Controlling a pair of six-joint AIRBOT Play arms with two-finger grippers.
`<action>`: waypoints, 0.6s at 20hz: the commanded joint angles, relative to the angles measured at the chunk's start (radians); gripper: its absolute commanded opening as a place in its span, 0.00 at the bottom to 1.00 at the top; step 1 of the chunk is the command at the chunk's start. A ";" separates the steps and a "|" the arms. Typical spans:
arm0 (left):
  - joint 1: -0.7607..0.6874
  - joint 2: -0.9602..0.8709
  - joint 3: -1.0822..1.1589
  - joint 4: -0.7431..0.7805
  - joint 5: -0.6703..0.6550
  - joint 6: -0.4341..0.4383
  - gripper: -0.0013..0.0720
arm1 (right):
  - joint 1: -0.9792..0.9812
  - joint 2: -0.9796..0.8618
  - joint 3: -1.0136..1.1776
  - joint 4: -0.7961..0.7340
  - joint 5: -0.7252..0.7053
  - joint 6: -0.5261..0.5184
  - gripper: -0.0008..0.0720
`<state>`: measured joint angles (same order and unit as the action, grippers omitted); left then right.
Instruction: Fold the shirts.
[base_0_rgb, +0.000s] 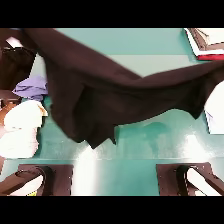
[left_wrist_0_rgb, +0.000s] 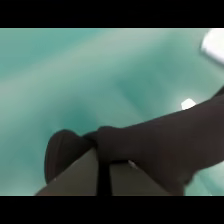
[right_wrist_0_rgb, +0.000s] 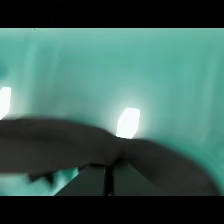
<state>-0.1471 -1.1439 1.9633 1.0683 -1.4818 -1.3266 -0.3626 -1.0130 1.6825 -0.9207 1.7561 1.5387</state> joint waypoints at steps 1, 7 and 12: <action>0.000 -0.230 -0.053 0.009 -0.037 0.025 0.06 | 0.101 -0.122 -0.196 0.024 -0.108 -0.058 0.04; 0.000 -0.525 -0.053 0.072 0.145 -0.034 0.83 | 0.192 -0.342 -0.275 -0.192 -0.520 -0.063 0.04; 0.048 -0.518 -0.031 0.230 0.085 -0.092 0.92 | 0.126 -0.433 -0.096 -0.189 -0.449 -0.063 0.67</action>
<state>-0.1299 -1.6444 1.9232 1.2205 -1.3659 -1.3735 -0.2085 -1.3952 1.5120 -1.0897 1.3022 1.4780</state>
